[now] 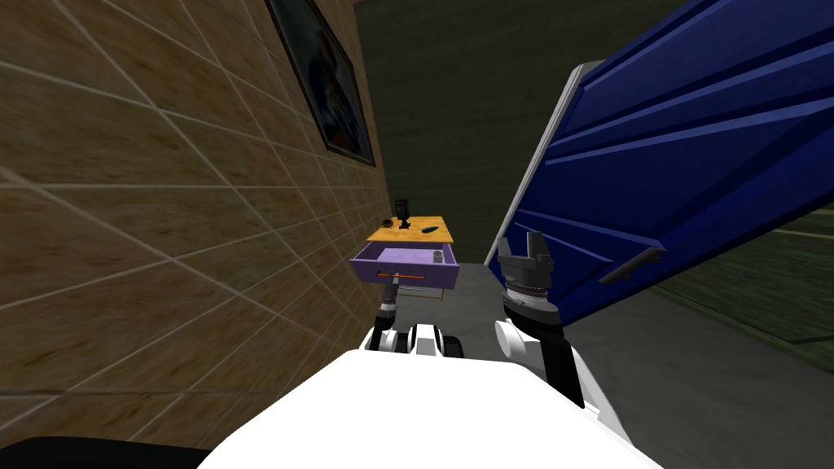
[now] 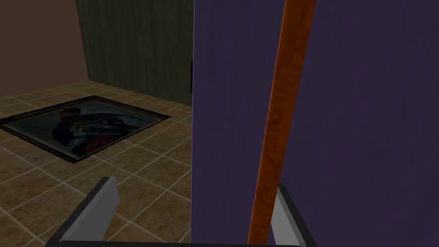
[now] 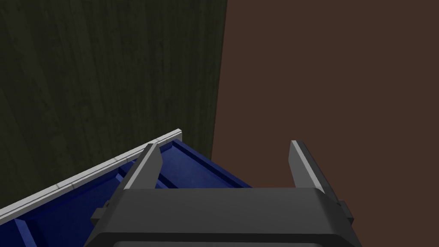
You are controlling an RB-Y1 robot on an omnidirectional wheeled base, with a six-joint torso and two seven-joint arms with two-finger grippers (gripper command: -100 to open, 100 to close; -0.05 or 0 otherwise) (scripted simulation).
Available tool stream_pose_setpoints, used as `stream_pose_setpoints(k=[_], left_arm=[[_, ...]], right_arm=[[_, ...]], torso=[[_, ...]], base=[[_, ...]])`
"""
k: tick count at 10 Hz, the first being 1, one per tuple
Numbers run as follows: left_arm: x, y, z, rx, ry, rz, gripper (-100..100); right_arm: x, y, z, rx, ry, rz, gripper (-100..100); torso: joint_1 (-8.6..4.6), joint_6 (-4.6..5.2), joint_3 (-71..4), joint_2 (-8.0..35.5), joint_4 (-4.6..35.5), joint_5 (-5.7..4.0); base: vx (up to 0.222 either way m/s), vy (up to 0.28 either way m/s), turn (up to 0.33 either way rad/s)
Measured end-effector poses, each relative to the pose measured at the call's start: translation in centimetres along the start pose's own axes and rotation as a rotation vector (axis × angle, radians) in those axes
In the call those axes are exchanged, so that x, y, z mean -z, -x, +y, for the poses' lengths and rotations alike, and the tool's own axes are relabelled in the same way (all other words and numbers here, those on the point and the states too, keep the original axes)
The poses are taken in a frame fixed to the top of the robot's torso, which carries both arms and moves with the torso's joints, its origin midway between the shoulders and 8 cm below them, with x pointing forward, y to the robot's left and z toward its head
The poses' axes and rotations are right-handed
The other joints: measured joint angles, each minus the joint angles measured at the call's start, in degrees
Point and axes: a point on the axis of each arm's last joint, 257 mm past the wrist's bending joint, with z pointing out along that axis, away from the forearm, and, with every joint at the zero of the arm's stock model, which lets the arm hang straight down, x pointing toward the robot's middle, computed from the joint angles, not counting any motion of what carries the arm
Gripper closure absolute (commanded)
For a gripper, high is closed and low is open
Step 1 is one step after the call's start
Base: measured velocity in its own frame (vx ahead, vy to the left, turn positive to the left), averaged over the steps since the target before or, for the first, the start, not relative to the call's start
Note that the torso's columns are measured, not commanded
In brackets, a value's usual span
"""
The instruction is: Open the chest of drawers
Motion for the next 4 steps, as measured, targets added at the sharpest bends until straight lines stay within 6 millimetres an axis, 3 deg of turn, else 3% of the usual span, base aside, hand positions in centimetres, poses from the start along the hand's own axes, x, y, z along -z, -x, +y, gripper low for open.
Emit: stream_pose_setpoints(k=[4], left_arm=[[0.19,0.03,0.26,-0.001,0.009,0.0,0]], right_arm=[[0.0,0.0,0.0,0.0,0.0,0.0,0]], torso=[[0.02,0.03,-0.1,-0.2,-0.1,0.04]], base=[[0.0,0.0,0.0]])
